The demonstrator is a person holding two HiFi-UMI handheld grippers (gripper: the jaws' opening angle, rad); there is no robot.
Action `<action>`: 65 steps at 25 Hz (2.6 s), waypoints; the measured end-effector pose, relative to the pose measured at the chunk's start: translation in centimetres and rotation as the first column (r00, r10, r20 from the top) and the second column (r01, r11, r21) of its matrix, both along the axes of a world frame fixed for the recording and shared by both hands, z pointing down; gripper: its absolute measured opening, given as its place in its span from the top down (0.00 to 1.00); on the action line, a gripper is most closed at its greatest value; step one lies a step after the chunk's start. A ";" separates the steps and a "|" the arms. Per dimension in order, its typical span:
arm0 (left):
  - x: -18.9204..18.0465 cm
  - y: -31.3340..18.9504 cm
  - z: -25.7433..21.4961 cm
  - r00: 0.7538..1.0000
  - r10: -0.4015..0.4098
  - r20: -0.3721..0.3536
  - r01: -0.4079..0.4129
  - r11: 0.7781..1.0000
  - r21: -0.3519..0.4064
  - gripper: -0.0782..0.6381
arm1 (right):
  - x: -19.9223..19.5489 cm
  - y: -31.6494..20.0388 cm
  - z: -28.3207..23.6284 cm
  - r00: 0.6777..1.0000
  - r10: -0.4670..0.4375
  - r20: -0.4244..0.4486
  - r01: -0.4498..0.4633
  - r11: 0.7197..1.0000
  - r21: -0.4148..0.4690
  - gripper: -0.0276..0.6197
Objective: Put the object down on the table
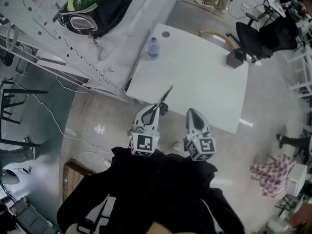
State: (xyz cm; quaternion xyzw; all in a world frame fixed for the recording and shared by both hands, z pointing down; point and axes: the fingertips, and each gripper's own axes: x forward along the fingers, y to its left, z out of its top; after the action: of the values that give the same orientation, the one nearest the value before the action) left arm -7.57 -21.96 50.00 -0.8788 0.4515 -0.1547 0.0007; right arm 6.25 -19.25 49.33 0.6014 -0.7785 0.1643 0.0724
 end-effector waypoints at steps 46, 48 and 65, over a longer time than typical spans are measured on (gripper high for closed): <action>9.1 -17.1 21.8 0.805 0.093 0.586 -0.047 0.994 -0.094 0.87 | 8.0 -10.8 9.7 0.988 -0.149 0.050 0.154 0.983 -0.102 0.95; 9.1 -17.0 22.7 0.795 0.104 0.598 -0.049 0.993 -0.107 0.87 | 8.1 -10.9 9.8 0.988 -0.149 0.051 0.153 0.983 -0.098 0.95; 10.5 -16.2 25.4 0.735 0.207 0.646 -0.126 0.977 -0.170 0.82 | 8.3 -10.9 9.6 0.990 -0.133 0.044 0.137 0.985 -0.102 0.95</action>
State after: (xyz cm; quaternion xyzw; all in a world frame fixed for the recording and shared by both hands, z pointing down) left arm 2.88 -38.11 75.40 -0.8027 0.3320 -0.4797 0.1234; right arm 14.58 -30.11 58.91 0.5395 -0.8090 0.2107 0.1002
